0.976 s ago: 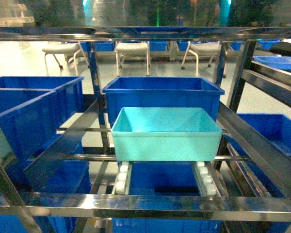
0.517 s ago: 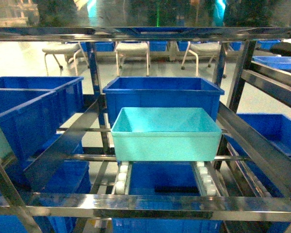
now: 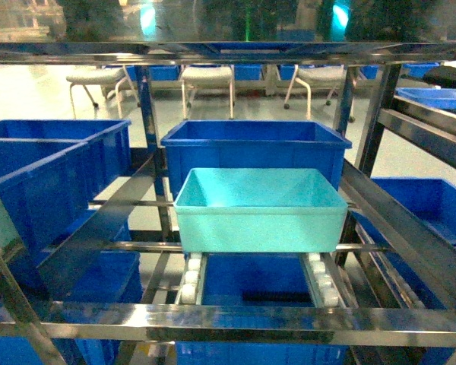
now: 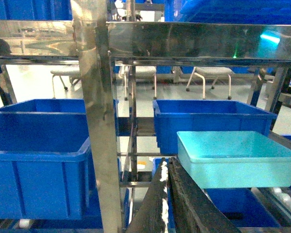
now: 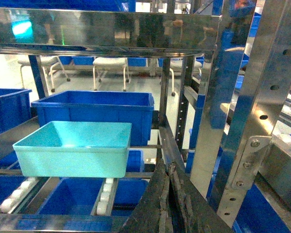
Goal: Organize blue bins on left shelf correctly
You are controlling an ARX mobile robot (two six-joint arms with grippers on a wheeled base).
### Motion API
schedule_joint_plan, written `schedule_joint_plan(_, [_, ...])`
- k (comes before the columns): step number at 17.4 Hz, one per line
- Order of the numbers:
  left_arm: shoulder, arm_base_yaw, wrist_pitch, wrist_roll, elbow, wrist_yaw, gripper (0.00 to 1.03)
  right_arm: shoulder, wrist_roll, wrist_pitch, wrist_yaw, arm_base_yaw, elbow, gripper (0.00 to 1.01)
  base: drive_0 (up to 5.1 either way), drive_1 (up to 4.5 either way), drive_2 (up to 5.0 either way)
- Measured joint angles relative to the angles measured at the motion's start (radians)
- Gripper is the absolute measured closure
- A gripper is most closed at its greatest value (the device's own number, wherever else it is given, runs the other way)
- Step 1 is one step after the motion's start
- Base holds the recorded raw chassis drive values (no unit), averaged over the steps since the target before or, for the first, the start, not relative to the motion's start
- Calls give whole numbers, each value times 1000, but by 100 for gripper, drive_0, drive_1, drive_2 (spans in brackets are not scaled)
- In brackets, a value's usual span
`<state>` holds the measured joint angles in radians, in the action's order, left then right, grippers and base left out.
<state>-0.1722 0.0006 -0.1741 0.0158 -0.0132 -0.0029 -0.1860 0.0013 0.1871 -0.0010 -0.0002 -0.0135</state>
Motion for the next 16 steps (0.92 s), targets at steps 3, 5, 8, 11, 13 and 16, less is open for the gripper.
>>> schedule_joint_plan(3, [74, 0, 114, 0, -1, -1, 101, 14, 0, -15, 0, 0, 0, 99, 0, 0, 0])
schedule_joint_plan(5, [133, 0, 186, 0, 0, 4, 101, 47, 0, -63, 0, 0, 0, 99, 0, 0, 0])
schedule_joint_plan(8, [164, 0, 178, 0, 0, 0, 101, 181, -1, -173, 0, 0, -1, 99, 0, 0, 0])
schedule_joint_plan(11, [164, -1, 179, -1, 0, 3, 101, 182, -2, -192, 0, 0, -1, 99, 0, 0, 0])
schedule_joint_plan(13, [164, -1, 178, -1, 0, 3, 101, 182, -2, -191, 0, 0, -1, 99, 0, 0, 0])
schedule_joint_plan(16, [164, -1, 178, -1, 0, 3, 88, 182, -2, -191, 0, 0, -1, 90, 0, 0, 0])
